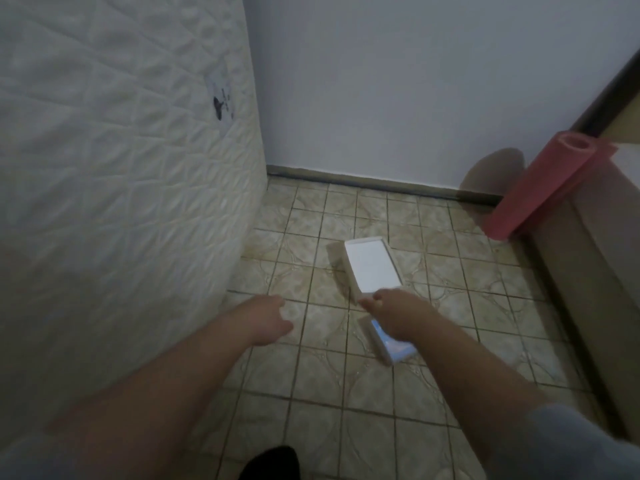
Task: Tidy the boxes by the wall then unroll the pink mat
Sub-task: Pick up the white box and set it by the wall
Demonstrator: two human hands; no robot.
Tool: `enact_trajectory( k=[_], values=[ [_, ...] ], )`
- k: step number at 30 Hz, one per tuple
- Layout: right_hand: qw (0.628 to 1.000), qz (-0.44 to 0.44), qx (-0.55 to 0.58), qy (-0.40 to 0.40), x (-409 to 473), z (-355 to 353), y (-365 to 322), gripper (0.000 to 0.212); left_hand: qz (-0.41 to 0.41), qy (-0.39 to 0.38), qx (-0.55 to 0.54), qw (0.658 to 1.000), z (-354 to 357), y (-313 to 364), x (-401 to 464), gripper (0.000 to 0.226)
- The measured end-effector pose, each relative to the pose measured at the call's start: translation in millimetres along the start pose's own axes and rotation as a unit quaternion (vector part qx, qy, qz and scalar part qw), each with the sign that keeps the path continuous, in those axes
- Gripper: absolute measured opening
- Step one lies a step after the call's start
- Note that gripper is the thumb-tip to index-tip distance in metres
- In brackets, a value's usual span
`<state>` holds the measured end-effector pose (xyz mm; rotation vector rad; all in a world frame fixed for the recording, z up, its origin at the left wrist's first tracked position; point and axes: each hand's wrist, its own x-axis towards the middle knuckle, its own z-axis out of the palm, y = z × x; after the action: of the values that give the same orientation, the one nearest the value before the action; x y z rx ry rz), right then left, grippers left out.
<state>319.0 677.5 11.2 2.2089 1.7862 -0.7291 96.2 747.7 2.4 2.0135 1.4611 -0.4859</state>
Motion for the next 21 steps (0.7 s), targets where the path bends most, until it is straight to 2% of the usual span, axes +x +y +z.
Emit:
enact_trajectory(
  k=[2,4,7,10,15,16,18,21],
  values=[
    [0.998,-0.035,-0.046,-0.026,19.3,12.7,-5.6,0.04,0.024,0.022,0.028,0.999,-55.9,1.8,40.8,0.064],
    [0.994,-0.046,-0.07,-0.066,32.5,22.6,-9.5,0.049,0.044,0.055,0.037,0.997,-108.4,13.5,78.2,0.062],
    [0.99,-0.03,-0.08,-0.111,58.5,29.4,-7.8,0.052,0.092,0.083,0.036,0.992,-170.1,44.2,129.2,0.063],
    [0.993,0.003,-0.042,-0.112,102.2,16.7,3.8,0.052,0.139,0.076,0.053,0.986,-202.3,76.4,179.0,0.061],
    [0.993,0.097,0.041,-0.052,195.7,-50.1,44.7,0.046,0.167,0.005,0.076,0.983,-208.7,114.7,248.7,0.058],
    [0.988,0.132,0.077,-0.033,212.3,-62.9,55.3,0.045,0.175,-0.015,0.075,0.982,-205.2,119.3,260.6,0.054],
    [0.963,0.217,0.157,0.013,244.7,-94.7,78.7,0.056,0.197,-0.053,0.099,0.974,-196.9,127.1,285.0,0.049],
    [0.943,0.269,0.19,0.053,284.4,-140.5,112.8,0.059,0.218,-0.117,0.16,0.956,-185.4,138.1,319.6,0.048]
  ],
)
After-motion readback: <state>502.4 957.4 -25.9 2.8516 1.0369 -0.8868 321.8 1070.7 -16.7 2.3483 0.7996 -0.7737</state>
